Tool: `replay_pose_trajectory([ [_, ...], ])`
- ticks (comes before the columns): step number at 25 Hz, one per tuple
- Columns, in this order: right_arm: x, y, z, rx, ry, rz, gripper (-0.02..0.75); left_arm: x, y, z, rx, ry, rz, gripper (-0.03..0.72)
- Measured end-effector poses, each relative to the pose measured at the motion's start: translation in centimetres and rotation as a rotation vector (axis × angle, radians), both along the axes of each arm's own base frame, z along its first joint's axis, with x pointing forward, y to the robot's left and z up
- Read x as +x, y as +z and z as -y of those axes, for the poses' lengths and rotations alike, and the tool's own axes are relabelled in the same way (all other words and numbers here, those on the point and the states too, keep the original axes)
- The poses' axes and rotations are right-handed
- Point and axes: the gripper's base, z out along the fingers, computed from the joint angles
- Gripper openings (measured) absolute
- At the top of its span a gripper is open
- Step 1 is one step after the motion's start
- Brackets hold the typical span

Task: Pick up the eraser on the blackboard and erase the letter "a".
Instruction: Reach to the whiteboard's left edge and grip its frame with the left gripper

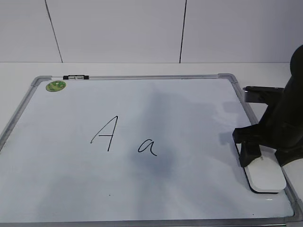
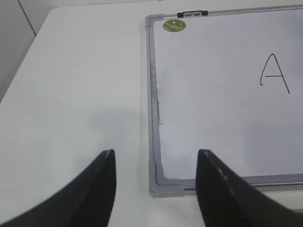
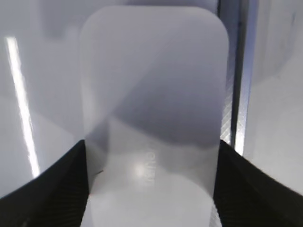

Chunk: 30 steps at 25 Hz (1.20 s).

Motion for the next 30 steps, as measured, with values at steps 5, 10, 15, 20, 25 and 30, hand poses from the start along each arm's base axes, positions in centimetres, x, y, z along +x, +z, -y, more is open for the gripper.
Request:
replay_pose_trajectory([
  [5,0.9,1.7,-0.3,0.010,-0.001,-0.003,0.554,0.0,0.0,0.0,0.000,0.000,0.000,0.389],
  [10,1.3,2.9,-0.5,0.015,0.000,-0.020,0.554,0.0,0.0,0.0,0.000,0.000,0.000,0.405],
  [15,1.3,3.2,-0.5,0.015,0.000,-0.037,0.554,0.0,0.0,0.0,0.000,0.000,0.000,0.392],
  [20,1.4,3.5,-0.7,0.032,-0.003,-0.034,0.554,0.0,0.0,0.0,0.000,0.000,0.000,0.391],
  [25,1.3,3.5,-1.0,0.064,0.011,-0.043,0.554,0.0,0.0,0.0,0.000,0.000,0.000,0.391],
  [30,1.3,3.5,-1.2,0.080,0.016,-0.047,0.554,0.0,0.0,0.0,0.000,0.000,0.000,0.389],
])
